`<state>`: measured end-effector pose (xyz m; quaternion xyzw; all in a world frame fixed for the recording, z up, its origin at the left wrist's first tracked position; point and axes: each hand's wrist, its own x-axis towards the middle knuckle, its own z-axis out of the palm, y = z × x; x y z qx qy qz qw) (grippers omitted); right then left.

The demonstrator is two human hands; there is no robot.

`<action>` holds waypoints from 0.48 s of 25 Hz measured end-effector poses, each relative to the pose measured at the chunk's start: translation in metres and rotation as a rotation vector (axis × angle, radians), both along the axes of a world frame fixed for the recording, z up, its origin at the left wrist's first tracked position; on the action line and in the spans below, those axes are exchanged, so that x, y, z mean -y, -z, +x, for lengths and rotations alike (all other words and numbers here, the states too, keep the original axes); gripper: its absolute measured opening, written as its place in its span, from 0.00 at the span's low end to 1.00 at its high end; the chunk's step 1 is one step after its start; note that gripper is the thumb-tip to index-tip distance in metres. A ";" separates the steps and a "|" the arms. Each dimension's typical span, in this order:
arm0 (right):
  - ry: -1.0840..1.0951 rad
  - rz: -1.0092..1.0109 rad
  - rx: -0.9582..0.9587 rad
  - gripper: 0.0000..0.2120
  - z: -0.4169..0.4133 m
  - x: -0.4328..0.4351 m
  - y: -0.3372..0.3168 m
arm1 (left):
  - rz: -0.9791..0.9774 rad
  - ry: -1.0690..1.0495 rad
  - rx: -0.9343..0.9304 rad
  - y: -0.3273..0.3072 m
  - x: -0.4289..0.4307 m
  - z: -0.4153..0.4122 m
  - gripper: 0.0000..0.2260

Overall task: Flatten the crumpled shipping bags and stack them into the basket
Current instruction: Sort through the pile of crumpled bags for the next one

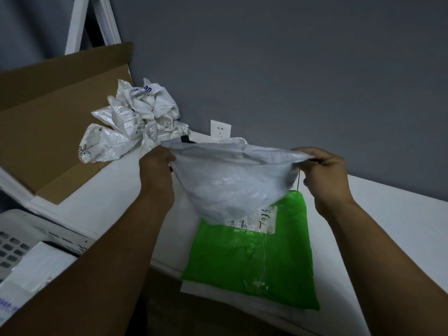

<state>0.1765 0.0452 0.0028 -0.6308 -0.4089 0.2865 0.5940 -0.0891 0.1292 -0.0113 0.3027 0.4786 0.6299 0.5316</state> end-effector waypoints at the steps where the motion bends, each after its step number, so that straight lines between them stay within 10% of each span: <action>1: 0.002 -0.002 -0.040 0.16 0.000 0.001 0.000 | -0.034 -0.011 0.054 -0.001 0.002 -0.001 0.10; 8: 0.000 -0.068 -0.298 0.10 0.003 0.007 -0.001 | -0.210 0.499 0.368 -0.004 0.005 -0.014 0.25; 12: -0.074 0.071 -0.320 0.16 0.002 0.008 -0.005 | -0.236 0.416 0.312 -0.003 0.005 -0.008 0.09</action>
